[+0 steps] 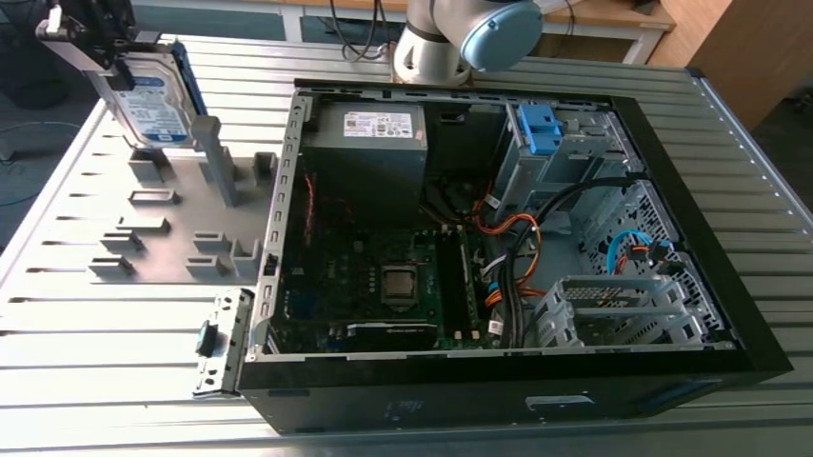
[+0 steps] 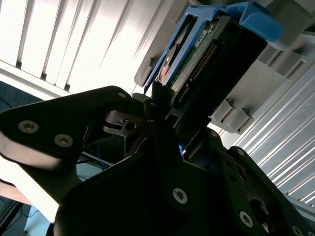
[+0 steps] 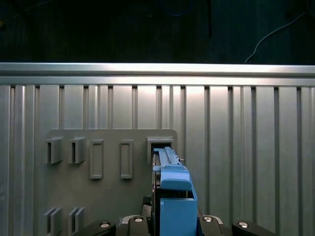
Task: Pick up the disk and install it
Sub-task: 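Pick up the disk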
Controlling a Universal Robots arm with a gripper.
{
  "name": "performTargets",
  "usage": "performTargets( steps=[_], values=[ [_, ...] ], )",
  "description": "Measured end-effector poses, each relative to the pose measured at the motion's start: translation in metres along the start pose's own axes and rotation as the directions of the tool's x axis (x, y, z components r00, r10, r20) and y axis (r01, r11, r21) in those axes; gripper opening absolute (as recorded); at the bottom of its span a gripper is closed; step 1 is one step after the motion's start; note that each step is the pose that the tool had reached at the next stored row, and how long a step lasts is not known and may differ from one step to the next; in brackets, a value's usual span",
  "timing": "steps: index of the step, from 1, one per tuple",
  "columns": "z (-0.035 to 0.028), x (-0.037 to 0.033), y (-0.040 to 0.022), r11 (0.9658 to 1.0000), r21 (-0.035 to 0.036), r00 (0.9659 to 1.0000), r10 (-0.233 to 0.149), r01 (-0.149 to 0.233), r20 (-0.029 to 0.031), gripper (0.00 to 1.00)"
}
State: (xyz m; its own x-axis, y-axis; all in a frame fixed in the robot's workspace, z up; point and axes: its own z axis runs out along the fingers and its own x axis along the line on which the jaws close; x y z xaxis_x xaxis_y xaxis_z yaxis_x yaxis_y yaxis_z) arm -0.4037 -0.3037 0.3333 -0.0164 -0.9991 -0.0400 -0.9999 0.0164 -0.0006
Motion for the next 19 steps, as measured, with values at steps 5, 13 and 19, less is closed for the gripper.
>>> performTargets(
  steps=[5,13,19],
  values=[
    [-0.0018,-0.0001,0.0000,1.0000,-0.0001,1.0000,0.000,0.000,0.0000,0.36],
    [-0.0045,-0.0002,0.0000,1.0000,0.0000,1.0000,0.000,0.000,0.0000,0.36],
    [-0.0067,-0.0003,0.0000,1.0000,0.0001,1.0000,0.000,0.000,0.0000,0.36]
  ],
)
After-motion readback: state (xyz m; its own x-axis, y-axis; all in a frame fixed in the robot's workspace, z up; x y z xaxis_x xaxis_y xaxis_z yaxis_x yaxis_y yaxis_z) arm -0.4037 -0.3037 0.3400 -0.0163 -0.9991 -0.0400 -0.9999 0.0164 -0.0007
